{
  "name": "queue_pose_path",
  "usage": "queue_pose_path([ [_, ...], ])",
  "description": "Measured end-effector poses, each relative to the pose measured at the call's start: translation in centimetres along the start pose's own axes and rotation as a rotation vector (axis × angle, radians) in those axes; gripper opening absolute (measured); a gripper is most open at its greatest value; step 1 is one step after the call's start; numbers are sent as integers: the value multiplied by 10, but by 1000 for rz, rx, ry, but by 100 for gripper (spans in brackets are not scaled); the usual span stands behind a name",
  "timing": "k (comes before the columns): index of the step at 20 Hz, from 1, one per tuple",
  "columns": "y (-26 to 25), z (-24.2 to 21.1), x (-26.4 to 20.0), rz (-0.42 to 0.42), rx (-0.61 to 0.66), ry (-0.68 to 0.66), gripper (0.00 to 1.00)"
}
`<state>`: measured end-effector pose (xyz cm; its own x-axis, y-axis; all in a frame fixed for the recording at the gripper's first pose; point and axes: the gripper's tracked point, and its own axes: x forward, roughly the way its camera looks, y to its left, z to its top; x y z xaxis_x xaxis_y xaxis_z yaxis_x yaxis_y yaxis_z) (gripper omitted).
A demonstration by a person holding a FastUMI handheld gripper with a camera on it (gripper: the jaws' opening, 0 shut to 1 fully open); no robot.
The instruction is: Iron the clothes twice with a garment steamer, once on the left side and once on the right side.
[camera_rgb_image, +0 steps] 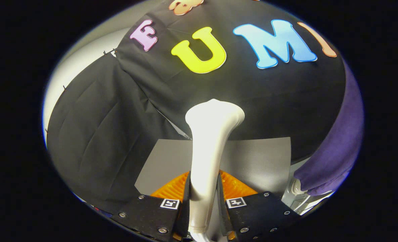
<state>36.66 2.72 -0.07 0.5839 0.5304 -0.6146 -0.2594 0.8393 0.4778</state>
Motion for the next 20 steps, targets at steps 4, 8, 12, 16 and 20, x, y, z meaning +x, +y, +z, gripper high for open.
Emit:
queue_pose_path([
  [4,5,-10,-47,-43,-31,-101,36],
  [8,25,-29,-88,-31,-71,-164,36],
  [12,36,-65,-129,-34,-112,-210,36],
  [16,39,-104,-170,-73,-122,-268,36],
  [20,34,-143,-198,-118,-131,-299,36],
])
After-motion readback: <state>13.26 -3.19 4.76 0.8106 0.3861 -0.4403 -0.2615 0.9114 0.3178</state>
